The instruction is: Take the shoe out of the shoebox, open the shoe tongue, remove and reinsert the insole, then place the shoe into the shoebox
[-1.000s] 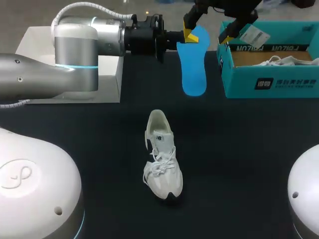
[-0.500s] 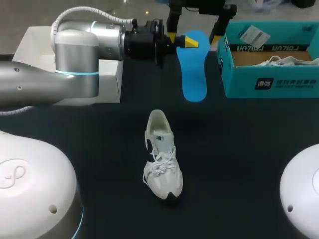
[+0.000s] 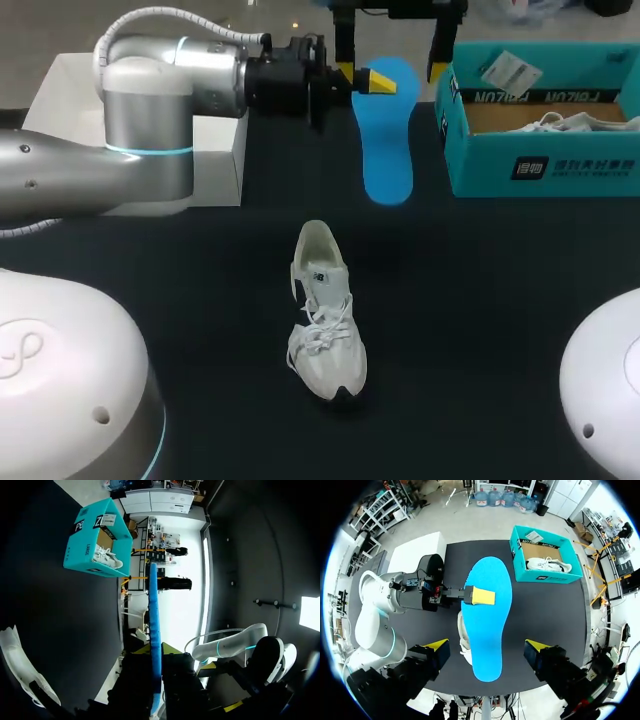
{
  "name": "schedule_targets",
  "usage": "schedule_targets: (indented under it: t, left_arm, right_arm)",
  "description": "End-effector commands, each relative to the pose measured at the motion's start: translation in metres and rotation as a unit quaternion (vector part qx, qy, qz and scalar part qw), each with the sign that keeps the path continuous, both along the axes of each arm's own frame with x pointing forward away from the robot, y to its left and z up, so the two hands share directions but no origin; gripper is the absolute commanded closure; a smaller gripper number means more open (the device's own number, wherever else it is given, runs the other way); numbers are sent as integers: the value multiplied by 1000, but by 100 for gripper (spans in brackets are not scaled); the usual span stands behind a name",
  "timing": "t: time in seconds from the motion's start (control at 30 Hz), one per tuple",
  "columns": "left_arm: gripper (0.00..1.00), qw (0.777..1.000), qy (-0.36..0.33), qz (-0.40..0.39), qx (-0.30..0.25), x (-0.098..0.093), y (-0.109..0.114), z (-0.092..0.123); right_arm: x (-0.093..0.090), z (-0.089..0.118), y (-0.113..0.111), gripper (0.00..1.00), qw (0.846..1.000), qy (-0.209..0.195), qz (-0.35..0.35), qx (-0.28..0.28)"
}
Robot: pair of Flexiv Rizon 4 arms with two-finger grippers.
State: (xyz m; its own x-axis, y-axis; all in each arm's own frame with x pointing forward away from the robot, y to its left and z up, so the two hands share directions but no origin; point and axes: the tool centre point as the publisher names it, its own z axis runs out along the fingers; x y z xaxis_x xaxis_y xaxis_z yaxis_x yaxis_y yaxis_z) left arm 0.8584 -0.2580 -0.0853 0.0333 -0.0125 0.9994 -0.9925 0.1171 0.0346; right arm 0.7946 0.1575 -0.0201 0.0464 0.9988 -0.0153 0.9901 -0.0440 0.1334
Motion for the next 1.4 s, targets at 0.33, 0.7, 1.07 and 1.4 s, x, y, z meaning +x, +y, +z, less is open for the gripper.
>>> schedule_targets:
  t: [0.33, 0.7, 1.07, 1.4]
  left_arm:
    - [100, 1000, 4, 8, -2, -4, -3, 3]
    - [100, 1000, 4, 8, -2, -4, -3, 3]
    - [100, 1000, 4, 8, -2, -4, -3, 3]
    - [100, 1000, 4, 8, -2, -4, -3, 3]
  right_arm:
    - [1, -1, -6, 0, 999, 16, -41, -17]
    - [1, -1, -6, 0, 999, 16, -41, -17]
    - [1, -1, -6, 0, 999, 16, -41, -17]
    - [1, -1, -6, 0, 999, 16, -41, -17]
